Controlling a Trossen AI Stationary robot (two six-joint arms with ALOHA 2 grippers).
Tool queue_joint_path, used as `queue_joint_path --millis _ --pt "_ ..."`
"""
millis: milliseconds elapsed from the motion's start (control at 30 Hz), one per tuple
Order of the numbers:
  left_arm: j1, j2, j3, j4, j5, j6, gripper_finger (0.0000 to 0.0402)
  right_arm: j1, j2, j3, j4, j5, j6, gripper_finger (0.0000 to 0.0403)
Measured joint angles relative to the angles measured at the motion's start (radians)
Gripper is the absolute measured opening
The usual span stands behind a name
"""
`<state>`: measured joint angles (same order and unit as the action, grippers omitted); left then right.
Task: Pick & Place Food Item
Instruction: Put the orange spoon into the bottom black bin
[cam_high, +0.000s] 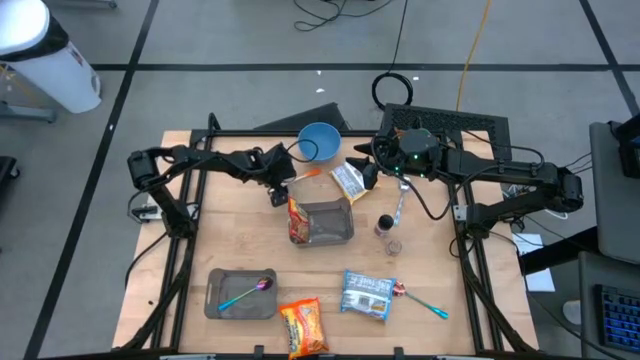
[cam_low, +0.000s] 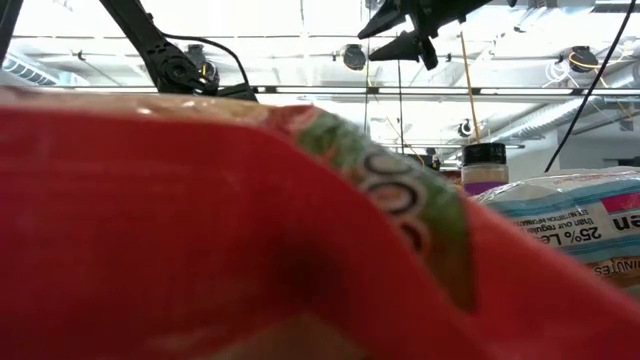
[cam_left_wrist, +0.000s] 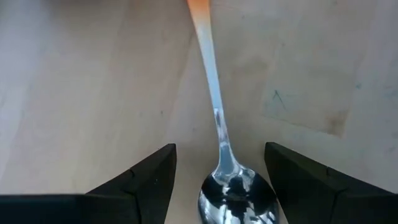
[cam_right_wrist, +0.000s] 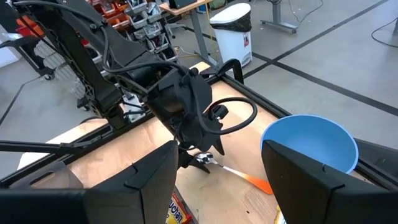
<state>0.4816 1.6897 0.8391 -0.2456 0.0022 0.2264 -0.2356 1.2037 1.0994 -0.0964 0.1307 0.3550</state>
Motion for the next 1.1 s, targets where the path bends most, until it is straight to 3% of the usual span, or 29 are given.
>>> queue_joint_path --millis 167,567,833,1100 --pt "0.0 0.0 0.0 -0.01 -0.007 -0.003 0.0217 0.0 0.0 0.0 -0.001 0.0 0.0 0.0226" --pt "0.001 0.0 0.0 -0.015 -0.004 -0.05 0.0021 0.0 0.0 0.0 -0.002 0.0 0.0 0.0226" --pt "0.001 -0.004 0.0 -0.033 0.008 -0.17 0.0021 0.0 0.0 0.0 -0.002 -0.001 0.0 0.0226" --pt "0.001 -0.069 0.0 -0.161 0.049 -0.185 0.0012 0.002 0.0 0.0 -0.006 -0.004 0.015 0.0226"
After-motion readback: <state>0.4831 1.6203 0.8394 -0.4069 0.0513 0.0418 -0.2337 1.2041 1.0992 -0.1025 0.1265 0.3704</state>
